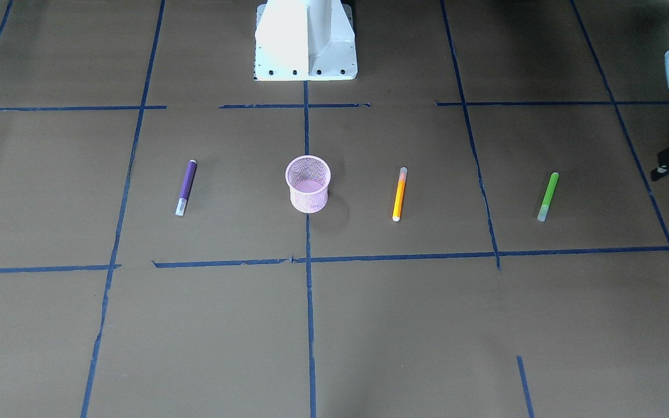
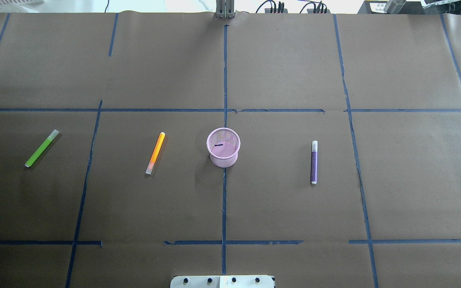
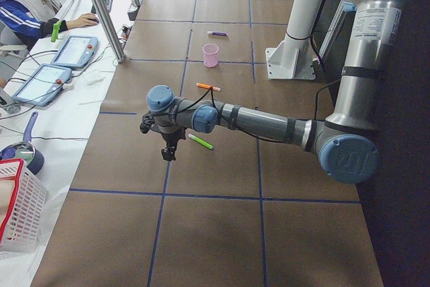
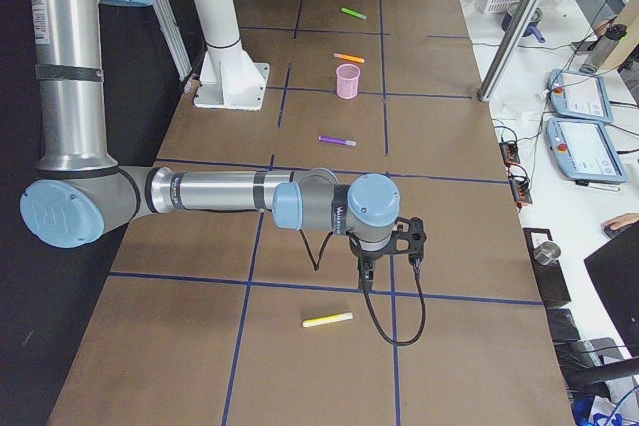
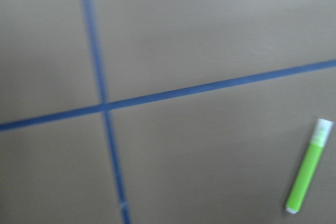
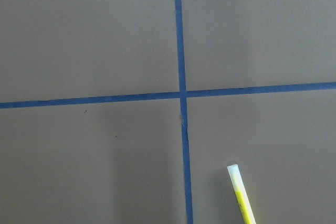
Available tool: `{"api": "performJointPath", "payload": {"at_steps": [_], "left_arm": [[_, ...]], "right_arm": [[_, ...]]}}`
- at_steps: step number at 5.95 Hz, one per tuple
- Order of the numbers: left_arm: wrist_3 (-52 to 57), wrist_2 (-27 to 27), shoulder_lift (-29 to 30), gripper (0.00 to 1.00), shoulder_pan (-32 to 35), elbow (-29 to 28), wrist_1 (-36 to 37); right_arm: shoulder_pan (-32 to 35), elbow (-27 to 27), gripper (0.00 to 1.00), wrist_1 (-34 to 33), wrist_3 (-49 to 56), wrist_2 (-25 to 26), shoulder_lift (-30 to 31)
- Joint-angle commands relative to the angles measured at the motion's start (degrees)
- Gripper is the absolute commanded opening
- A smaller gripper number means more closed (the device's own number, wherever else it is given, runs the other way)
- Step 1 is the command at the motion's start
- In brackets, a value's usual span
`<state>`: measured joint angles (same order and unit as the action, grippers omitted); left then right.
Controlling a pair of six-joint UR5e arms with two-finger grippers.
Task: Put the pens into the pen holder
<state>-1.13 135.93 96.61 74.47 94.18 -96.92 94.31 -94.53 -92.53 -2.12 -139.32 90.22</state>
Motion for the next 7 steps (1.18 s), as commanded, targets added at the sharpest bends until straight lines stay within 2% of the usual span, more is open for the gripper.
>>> {"api": "performJointPath", "payload": {"at_steps": [1, 2, 3, 6, 7], "left_arm": [[0.16, -0.23, 0.24, 1.00, -3.10, 0.57, -6.76], [-0.01, -1.01, -0.02, 1.00, -5.28, 0.48, -11.75], [-4.62, -1.28, -0.02, 1.00, -8.78, -0.04, -12.32], [-5.82, -1.46, 1.03, 1.00, -16.63, -1.79, -11.80], [-6.77, -2.07, 5.04, 1.00, -17.08, -5.98, -11.71]], "right_arm": [[0.00, -0.57, 1.00, 0.07, 0.01, 0.02, 0.13], [0.00, -0.57, 1.00, 0.07, 0.01, 0.19, 0.05], [0.00, -0.48, 1.00, -0.02, 0.01, 0.19, 0.13], [0.00, -0.31, 1.00, -0.02, 0.01, 0.46, 0.14], [0.00, -0.31, 1.00, -0.02, 0.01, 0.37, 0.14]]}}
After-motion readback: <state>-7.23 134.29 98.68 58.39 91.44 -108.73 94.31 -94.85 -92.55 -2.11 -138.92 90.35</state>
